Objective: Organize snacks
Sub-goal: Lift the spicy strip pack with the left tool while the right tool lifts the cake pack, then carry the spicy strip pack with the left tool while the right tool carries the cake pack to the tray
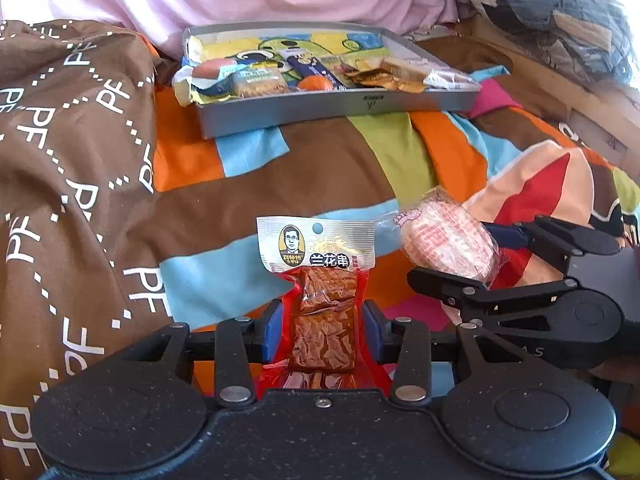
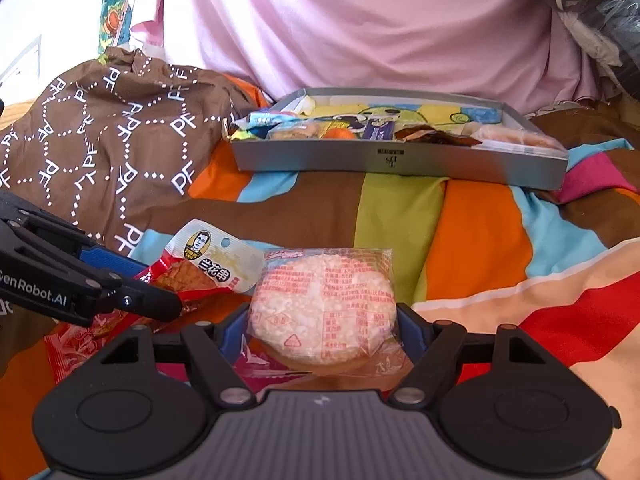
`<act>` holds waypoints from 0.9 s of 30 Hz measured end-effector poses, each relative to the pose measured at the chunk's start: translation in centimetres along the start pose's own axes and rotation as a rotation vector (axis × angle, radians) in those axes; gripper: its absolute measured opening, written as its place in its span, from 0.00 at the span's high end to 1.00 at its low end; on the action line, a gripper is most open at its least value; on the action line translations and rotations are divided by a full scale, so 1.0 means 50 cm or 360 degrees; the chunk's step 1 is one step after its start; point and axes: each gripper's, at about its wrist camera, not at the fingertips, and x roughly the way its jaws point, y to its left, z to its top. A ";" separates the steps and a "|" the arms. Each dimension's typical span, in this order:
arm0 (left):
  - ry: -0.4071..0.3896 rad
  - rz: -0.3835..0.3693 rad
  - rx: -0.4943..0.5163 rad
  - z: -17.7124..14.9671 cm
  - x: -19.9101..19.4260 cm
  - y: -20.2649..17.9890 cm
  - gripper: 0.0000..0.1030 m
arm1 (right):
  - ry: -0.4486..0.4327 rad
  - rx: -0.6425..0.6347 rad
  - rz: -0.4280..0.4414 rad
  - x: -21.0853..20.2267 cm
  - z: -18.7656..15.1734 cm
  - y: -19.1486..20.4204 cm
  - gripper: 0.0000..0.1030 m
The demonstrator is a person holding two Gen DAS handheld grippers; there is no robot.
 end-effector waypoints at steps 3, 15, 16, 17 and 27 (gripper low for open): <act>-0.0032 0.0003 -0.0017 0.005 -0.007 0.001 0.58 | -0.0026 0.0011 -0.0007 -0.004 0.003 -0.002 0.25; -0.0199 0.0023 -0.0063 0.064 -0.025 0.007 0.58 | -0.0167 0.0019 -0.0025 -0.016 0.049 -0.003 0.25; -0.0215 0.0024 -0.0067 0.070 -0.027 0.008 0.58 | -0.0178 0.0017 -0.0028 -0.017 0.054 -0.003 0.25; -0.0229 0.0026 -0.0071 0.075 -0.029 0.010 0.58 | -0.0189 0.0016 -0.0031 -0.018 0.058 -0.004 0.25; -0.0396 0.0047 -0.0145 0.137 -0.040 0.030 0.58 | -0.0295 0.0020 -0.0074 -0.015 0.110 -0.014 0.24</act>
